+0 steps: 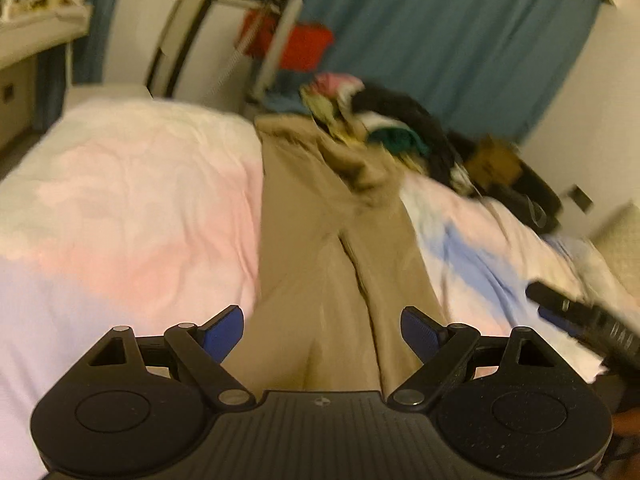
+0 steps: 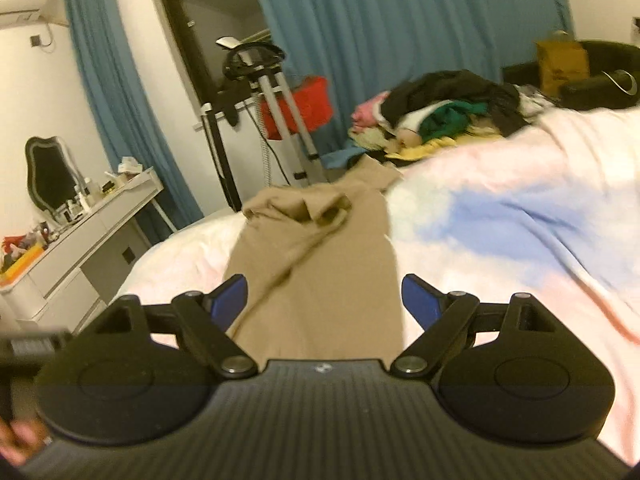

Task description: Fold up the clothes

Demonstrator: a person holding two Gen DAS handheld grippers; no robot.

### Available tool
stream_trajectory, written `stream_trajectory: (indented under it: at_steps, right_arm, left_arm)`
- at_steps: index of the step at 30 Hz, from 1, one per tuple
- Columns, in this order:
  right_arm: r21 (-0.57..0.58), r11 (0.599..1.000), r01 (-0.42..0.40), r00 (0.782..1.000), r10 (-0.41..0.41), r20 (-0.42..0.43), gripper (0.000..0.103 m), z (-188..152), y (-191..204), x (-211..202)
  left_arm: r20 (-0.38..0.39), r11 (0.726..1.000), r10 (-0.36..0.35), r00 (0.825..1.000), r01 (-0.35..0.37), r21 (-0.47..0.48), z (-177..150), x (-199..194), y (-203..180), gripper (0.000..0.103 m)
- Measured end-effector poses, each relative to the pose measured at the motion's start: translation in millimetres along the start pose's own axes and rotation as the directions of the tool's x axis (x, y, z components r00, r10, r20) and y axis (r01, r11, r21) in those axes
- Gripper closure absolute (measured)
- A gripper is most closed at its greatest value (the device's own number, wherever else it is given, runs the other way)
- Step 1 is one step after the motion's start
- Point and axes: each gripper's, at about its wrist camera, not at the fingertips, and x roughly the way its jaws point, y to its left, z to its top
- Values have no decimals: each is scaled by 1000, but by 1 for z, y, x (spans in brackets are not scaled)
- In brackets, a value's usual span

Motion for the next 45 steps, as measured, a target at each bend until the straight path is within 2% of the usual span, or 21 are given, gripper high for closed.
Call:
stream_trajectory:
  at_steps: [1, 4, 6, 8, 10, 12, 13, 14, 16, 17, 19, 21, 23, 25, 27, 32, 35, 37, 40, 45]
  right_arm:
    - [14, 1000, 2, 1000, -2, -6, 18, -5, -4, -6]
    - [57, 998, 13, 1000, -11, -28, 18, -17, -12, -17]
    - [85, 996, 10, 999, -8, -33, 18, -18, -15, -18]
    - [102, 995, 5, 1000, -2, -30, 18, -17, -15, -17]
    - [104, 995, 8, 1000, -5, -29, 18, -17, -15, -17]
    - [105, 994, 16, 999, -13, -30, 18, -17, -16, -16]
    - [110, 994, 23, 999, -19, -33, 18, -19, -17, -16]
    - [119, 992, 31, 999, -27, -37, 18, -20, -20, -15]
    - [142, 989, 48, 998, -41, -47, 18, -21, -26, -12]
    - [157, 986, 55, 997, -47, -55, 18, -22, -29, -10]
    - [188, 980, 62, 996, -49, -72, 18, -24, -36, -7]
    - [216, 975, 56, 995, -38, -87, 18, -26, -40, -5]
    - [244, 969, 50, 994, -26, -102, 18, -28, -45, -2]
    - [254, 966, 42, 994, -16, -106, 18, -28, -46, -2]
    - [260, 965, 34, 994, -6, -108, 18, -28, -46, -2]
    - [278, 960, 15, 994, 15, -105, 18, -27, -48, -5]
    - [291, 957, 5, 995, 24, -94, 18, -26, -49, -7]
    - [304, 953, -5, 996, 32, -86, 18, -26, -52, -9]
    - [321, 947, -10, 996, 38, -79, 18, -25, -55, -12]
    - [349, 937, -12, 996, 41, -76, 18, -25, -63, -13]
  left_arm:
    - [-40, 1000, -17, 999, 17, -12, 2, -4, 7, 16]
    - [-113, 998, -15, 993, 8, -59, 9, -13, 38, 15]
    - [-175, 995, -31, 984, 13, -101, 12, -13, 61, 15]
    - [-254, 988, -72, 964, 34, -151, 10, -4, 84, 18]
    - [-311, 988, -94, 946, 51, -144, 4, 9, 101, 19]
    - [-385, 979, -117, 915, 42, -198, -1, 24, 120, 29]
    - [-404, 978, -127, 906, 48, -201, -2, 29, 125, 36]
    - [-420, 978, -135, 897, 53, -200, -3, 33, 130, 38]
    - [-454, 993, -89, 887, 44, -108, -4, 40, 130, 40]
    - [-471, 998, -62, 880, 42, -52, -7, 43, 128, 45]
    - [-497, 998, -42, 867, 55, 12, -9, 45, 124, 50]
    - [-520, 993, -45, 853, 97, 74, -12, 43, 116, 66]
    - [-538, 981, -12, 843, 114, 157, -14, 41, 103, 98]
    - [-512, 956, 42, 858, 115, 271, -14, 32, 85, 101]
    - [-480, 917, 77, 874, 127, 379, -14, 18, 57, 101]
    - [-449, 838, 71, 891, 191, 512, -29, -24, -15, 102]
    - [-439, 835, 60, 896, 196, 514, -40, -35, -46, 102]
    - [-415, 833, 65, 908, 180, 524, -50, -32, -65, 102]
    - [-407, 857, 51, 912, 169, 486, -63, -19, -88, 102]
    - [-408, 880, 42, 912, 160, 447, -81, 12, -104, 102]
